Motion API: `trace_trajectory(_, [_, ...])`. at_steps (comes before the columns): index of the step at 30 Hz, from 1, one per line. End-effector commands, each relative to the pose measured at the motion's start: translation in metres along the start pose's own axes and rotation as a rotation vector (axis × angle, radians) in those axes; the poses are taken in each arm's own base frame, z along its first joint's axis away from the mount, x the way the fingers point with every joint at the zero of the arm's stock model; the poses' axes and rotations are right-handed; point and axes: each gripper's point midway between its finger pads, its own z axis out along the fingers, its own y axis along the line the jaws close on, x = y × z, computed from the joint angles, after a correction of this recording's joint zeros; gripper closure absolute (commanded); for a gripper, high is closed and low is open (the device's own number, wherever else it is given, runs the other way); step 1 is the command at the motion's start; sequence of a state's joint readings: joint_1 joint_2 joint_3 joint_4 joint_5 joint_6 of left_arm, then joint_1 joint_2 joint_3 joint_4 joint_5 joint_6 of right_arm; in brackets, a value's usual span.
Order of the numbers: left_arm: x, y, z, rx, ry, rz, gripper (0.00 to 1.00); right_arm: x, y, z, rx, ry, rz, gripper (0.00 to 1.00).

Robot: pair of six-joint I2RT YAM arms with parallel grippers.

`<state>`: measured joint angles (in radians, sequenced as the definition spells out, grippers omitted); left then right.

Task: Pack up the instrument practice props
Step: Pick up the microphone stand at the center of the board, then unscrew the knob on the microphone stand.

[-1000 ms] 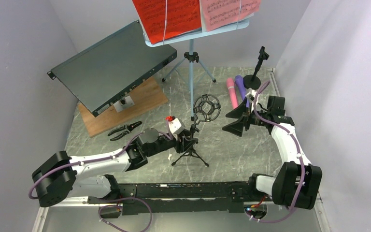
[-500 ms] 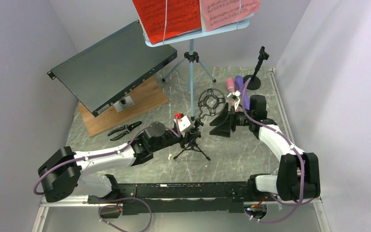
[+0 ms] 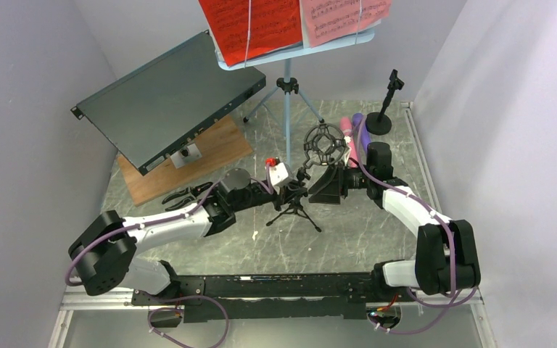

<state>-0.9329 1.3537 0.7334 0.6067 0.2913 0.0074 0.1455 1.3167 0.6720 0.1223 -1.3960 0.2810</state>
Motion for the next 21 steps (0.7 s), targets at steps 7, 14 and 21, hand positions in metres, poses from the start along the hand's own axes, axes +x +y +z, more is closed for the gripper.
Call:
trace_trajectory(7, [-0.078, 0.000, 0.000, 0.129, -0.248, -0.004, 1.00, -0.012, 0.006, 0.001, -0.027, -0.002, -0.058, 0.17])
trace_trajectory(14, [-0.074, -0.011, 0.004, 0.211, -0.232, -0.019, 1.00, -0.012, 0.007, 0.001, -0.038, 0.001, -0.055, 0.25])
trace_trajectory(21, [-0.074, -0.009, 0.005, 0.212, -0.226, -0.020, 1.00, -0.010, 0.009, 0.003, -0.054, 0.013, -0.056, 0.42])
